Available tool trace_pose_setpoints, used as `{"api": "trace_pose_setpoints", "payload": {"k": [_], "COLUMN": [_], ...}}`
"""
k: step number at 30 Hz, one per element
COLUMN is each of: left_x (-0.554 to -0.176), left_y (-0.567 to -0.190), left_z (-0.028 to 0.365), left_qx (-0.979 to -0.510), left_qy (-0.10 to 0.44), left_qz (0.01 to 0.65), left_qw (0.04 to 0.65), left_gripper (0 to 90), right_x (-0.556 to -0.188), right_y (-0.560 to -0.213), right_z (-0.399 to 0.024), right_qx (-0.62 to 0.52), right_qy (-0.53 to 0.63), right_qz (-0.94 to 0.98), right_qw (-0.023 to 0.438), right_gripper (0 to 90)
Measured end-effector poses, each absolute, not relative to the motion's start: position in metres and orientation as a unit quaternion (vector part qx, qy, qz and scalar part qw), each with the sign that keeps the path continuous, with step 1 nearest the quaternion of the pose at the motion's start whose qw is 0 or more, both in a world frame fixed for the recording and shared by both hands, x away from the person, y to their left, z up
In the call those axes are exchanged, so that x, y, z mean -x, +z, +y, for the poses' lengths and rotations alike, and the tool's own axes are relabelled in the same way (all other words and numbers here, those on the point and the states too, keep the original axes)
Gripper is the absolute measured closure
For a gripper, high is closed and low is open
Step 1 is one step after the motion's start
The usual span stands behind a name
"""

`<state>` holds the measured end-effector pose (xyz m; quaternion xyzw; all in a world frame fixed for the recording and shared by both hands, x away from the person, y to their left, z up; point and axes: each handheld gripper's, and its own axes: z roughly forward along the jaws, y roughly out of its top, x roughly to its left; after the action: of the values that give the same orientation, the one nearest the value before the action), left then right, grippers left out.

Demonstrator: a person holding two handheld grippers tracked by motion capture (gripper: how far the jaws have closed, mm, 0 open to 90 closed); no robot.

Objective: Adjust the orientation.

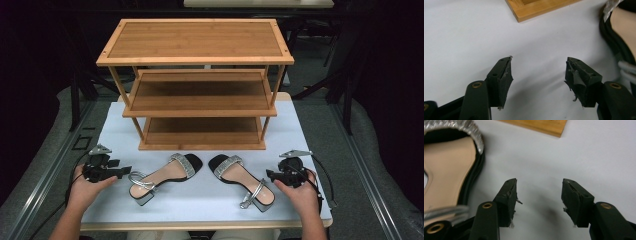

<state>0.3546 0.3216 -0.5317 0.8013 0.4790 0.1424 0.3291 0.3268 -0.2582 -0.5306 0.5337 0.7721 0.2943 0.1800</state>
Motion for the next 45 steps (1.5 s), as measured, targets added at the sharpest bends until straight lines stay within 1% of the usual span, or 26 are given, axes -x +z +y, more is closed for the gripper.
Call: {"api": "trace_pose_setpoints", "payload": {"k": [1, 2, 3, 4, 5, 6, 9, 10, 13, 16, 20, 25, 27, 30, 33, 35, 40, 45], "left_x": [-0.355, -0.355, -0.356, -0.357, -0.358, -0.358, -0.359, -0.358, -0.357, -0.356, -0.356, -0.357, -0.358, -0.361, -0.362, -0.363, -0.366, -0.37], "left_y": [-0.532, -0.532, -0.533, -0.534, -0.536, -0.536, -0.538, -0.538, -0.537, -0.536, -0.53, -0.517, -0.515, -0.51, -0.502, -0.494, -0.48, -0.476], "left_z": [0.322, 0.321, 0.321, 0.321, 0.321, 0.321, 0.322, 0.322, 0.32, 0.319, 0.318, 0.318, 0.317, 0.313, 0.307, 0.301, 0.293, 0.287], "left_qx": [-0.805, -0.808, -0.806, -0.808, -0.808, -0.808, -0.806, -0.806, -0.806, -0.81, -0.807, -0.802, -0.802, -0.818, -0.829, -0.838, -0.842, -0.849], "left_qy": [0.141, 0.137, 0.134, 0.124, 0.117, 0.108, 0.103, 0.101, 0.101, 0.096, 0.094, 0.079, 0.056, 0.048, 0.043, 0.05, 0.039, 0.033], "left_qz": [0.478, 0.476, 0.477, 0.477, 0.48, 0.483, 0.484, 0.483, 0.485, 0.481, 0.483, 0.483, 0.485, 0.476, 0.466, 0.457, 0.455, 0.452], "left_qw": [0.323, 0.32, 0.323, 0.323, 0.323, 0.319, 0.323, 0.326, 0.325, 0.321, 0.326, 0.344, 0.345, 0.319, 0.306, 0.295, 0.286, 0.27], "left_gripper": [39.6, 39.6, 39.7, 39.8, 41.8, 41.8, 45.2, 47.2, 47.3, 47.3, 45.9, 44.3, 44.3, 43.5, 43.7, 43.9, 42.2, 40.3], "right_x": [-0.325, -0.325, -0.324, -0.323, -0.325, -0.325, -0.326, -0.326, -0.325, -0.324, -0.324, -0.324, -0.324, -0.324, -0.324, -0.324, -0.324, -0.324], "right_y": [-0.529, -0.529, -0.528, -0.528, -0.529, -0.529, -0.531, -0.531, -0.53, -0.529, -0.53, -0.528, -0.528, -0.529, -0.528, -0.528, -0.527, -0.528], "right_z": [-0.259, -0.259, -0.257, -0.257, -0.256, -0.256, -0.253, -0.253, -0.252, -0.253, -0.254, -0.257, -0.257, -0.257, -0.256, -0.256, -0.257, -0.256], "right_qx": [-0.518, -0.518, -0.525, -0.523, -0.512, -0.512, -0.514, -0.516, -0.518, -0.524, -0.527, -0.534, -0.535, -0.533, -0.533, -0.534, -0.535, -0.534], "right_qy": [0.308, 0.308, 0.287, 0.283, 0.284, 0.284, 0.279, 0.291, 0.292, 0.289, 0.287, 0.297, 0.295, 0.289, 0.29, 0.293, 0.297, 0.298], "right_qz": [0.782, 0.782, 0.78, 0.783, 0.793, 0.793, 0.79, 0.787, 0.785, 0.787, 0.786, 0.778, 0.779, 0.783, 0.782, 0.78, 0.777, 0.778], "right_qw": [0.157, 0.157, 0.183, 0.182, 0.167, 0.167, 0.185, 0.17, 0.171, 0.151, 0.148, 0.145, 0.144, 0.14, 0.142, 0.145, 0.146, 0.146], "right_gripper": [46.2, 46.2, 46.2, 45.9, 45.8, 45.8, 47.5, 47.9, 48.8, 48.2, 48.2, 46.9, 46.5, 46.2, 45.9, 45.6, 45.2, 44.6]}}
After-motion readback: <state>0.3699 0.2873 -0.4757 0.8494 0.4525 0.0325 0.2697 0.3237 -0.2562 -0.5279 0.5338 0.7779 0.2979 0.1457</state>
